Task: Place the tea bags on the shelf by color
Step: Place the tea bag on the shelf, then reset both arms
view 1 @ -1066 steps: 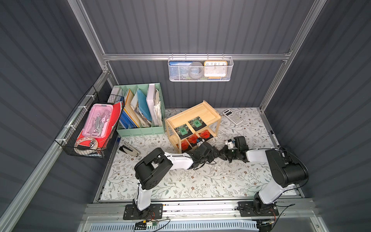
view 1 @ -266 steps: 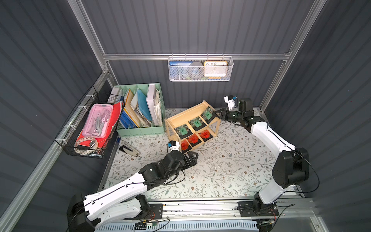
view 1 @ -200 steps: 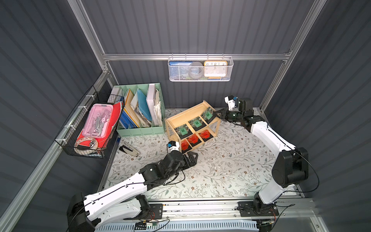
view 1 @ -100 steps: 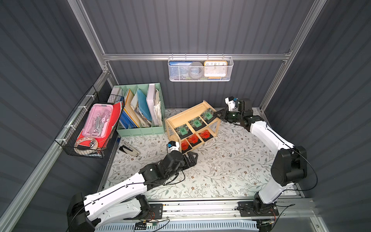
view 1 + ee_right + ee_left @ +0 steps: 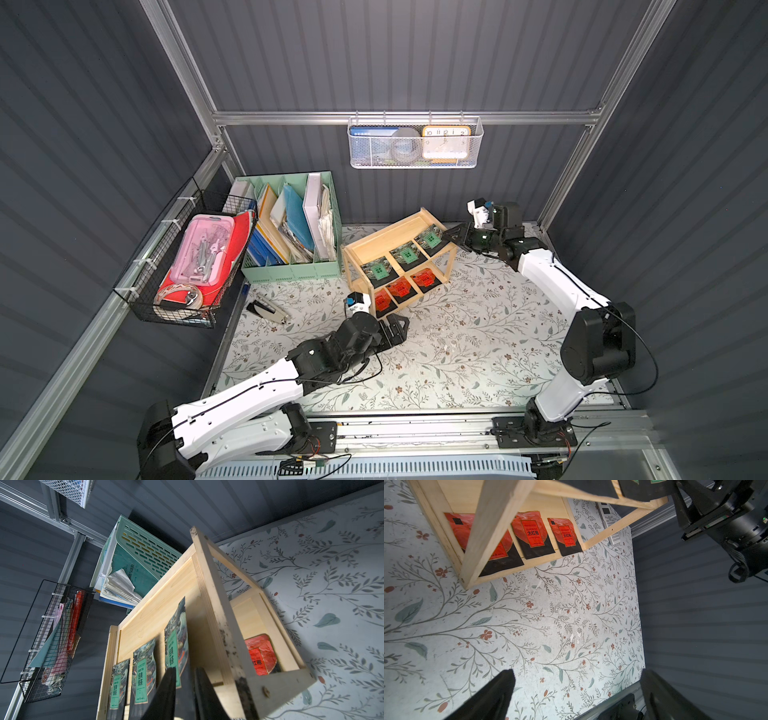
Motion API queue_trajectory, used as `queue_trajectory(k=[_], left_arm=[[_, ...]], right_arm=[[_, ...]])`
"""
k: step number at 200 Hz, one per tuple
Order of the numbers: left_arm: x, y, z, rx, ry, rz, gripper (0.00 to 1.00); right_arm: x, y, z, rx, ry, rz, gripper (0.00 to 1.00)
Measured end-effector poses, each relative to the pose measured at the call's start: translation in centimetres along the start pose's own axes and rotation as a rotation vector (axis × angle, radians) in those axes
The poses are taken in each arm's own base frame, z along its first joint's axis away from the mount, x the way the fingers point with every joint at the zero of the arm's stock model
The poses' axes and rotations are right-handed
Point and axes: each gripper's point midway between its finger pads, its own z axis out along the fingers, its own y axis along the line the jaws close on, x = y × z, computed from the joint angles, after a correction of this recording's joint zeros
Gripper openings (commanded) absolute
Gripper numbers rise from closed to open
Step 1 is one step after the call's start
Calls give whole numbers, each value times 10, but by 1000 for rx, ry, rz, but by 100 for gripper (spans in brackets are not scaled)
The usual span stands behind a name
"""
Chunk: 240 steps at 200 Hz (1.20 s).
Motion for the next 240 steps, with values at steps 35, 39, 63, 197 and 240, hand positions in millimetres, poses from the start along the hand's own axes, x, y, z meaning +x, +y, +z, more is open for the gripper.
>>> queue_trajectory(k=[35,39,63,197,240], left_arm=[[0,0,0,0,0,0,100],[0,0,0,0,0,0,100],[0,0,0,0,0,0,100],[-2,1,-1,-2,-13,-1,100],[-5,5,-8,-5,-31,-2,100]], right_arm=[[-1,-2,0,10,-4,2,24],[-1,-2,0,11,-5,2,24],[-2,-4,-1,21,-8,5,25],[-4,-5,-9,36,-19,8,27],[3,13,-43,42,-45,-28,35]])
